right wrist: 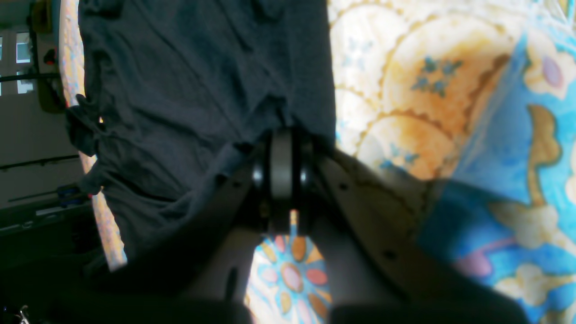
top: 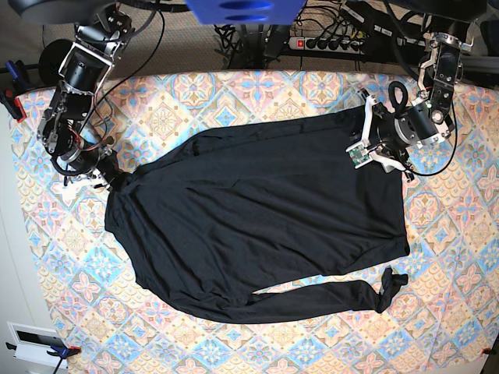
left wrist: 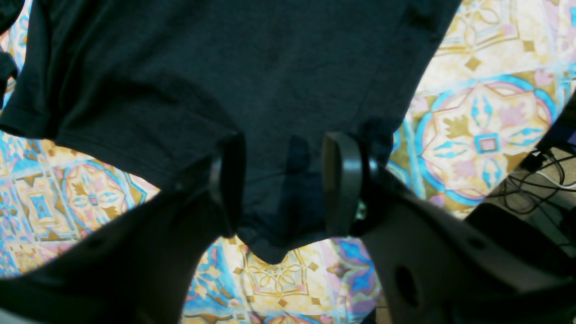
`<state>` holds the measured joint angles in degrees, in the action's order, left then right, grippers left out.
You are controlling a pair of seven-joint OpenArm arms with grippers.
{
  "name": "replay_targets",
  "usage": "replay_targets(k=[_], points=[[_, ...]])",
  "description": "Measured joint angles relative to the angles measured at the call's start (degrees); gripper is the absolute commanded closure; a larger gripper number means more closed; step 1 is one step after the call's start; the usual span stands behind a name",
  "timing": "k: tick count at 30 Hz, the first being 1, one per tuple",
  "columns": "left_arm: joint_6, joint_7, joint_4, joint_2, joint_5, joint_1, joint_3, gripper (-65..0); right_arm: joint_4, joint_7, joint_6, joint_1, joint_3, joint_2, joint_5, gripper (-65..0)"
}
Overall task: Layout the t-shirt on the table in an organized manner, then fold the t-shirt properly
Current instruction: 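Release the shoulder with the left gripper and lift it away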
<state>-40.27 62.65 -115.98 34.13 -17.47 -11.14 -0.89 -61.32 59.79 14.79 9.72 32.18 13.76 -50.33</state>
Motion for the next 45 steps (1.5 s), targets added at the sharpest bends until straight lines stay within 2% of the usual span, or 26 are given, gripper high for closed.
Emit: replay_targets(k=[3, 6, 10, 19, 21, 24, 27, 30, 33, 37, 40, 43, 45], points=[[0.11, 0.11, 0.0, 0.37, 0.15, -0.04, -0.09, -25.9, 0.0, -0.09, 0.0, 0.0, 0.0, -0.02, -0.02, 0.0], [0.07, 0.0, 0.0, 2.84, -0.24, 0.07, -1.42, -25.9, 0.0, -0.02, 0.0, 0.0, 0.0, 0.02, -0.02, 0.0], [0.07, 0.13, -0.63, 6.29, -0.28, 0.13, -6.8, -25.9, 0.0, 0.0, 0.0, 0.0, 0.0, 0.02, -0.02, 0.0], [0.13, -0.04, -0.76, 6.51, -0.04, 0.02, -8.61, -25.9, 0.0, 0.0, 0.02, 0.0, 0.0, 0.02, -0.02, 0.0], [0.15, -0.15, -0.76, 7.5, -0.26, -0.15, -8.7, -25.9, 0.0, 0.04, 0.0, 0.0, 0.0, 0.04, 0.0, 0.0], [0.24, 0.35, -0.74, 9.51, 1.07, 0.28, -12.59, -25.9, 0.0, -0.04, 0.02, 0.0, 0.0, 0.02, 0.0, 0.0], [-0.09, -0.24, -0.74, 10.45, -0.31, 0.2, -16.46, -25.9, 0.0, 0.04, 0.0, 0.0, 0.0, 0.04, 0.0, 0.0], [-0.07, -0.44, -0.74, 10.49, 0.72, 0.02, -17.0, -25.9, 0.0, 0.02, 0.0, -0.02, 0.0, 0.02, -0.02, 0.0], [0.28, -1.68, -0.74, 10.64, 7.8, 0.33, -19.12, -25.9, 0.0, 0.04, 0.0, 0.0, 0.0, 0.04, 0.0, 0.0], [-0.52, -7.8, -0.76, 9.81, 19.82, -1.18, -26.47, -25.9, 0.0, 0.07, 0.02, -0.02, 0.0, 0.04, 0.0, 0.0], [-0.61, -6.01, -0.57, 7.43, 32.52, -4.61, -27.5, -25.9, -0.02, -0.13, 0.02, -0.09, 0.0, 0.04, 0.0, 0.0], [0.15, -11.26, -0.55, 3.98, 39.71, -6.27, -27.47, -25.9, -0.02, 0.07, 0.02, -0.02, 0.0, 0.04, 0.0, 0.0], [0.15, -12.46, -0.72, 3.85, 43.67, -8.02, -27.47, -25.9, -0.02, 0.0, 0.02, -0.02, 0.0, 0.02, -0.04, 0.0]])
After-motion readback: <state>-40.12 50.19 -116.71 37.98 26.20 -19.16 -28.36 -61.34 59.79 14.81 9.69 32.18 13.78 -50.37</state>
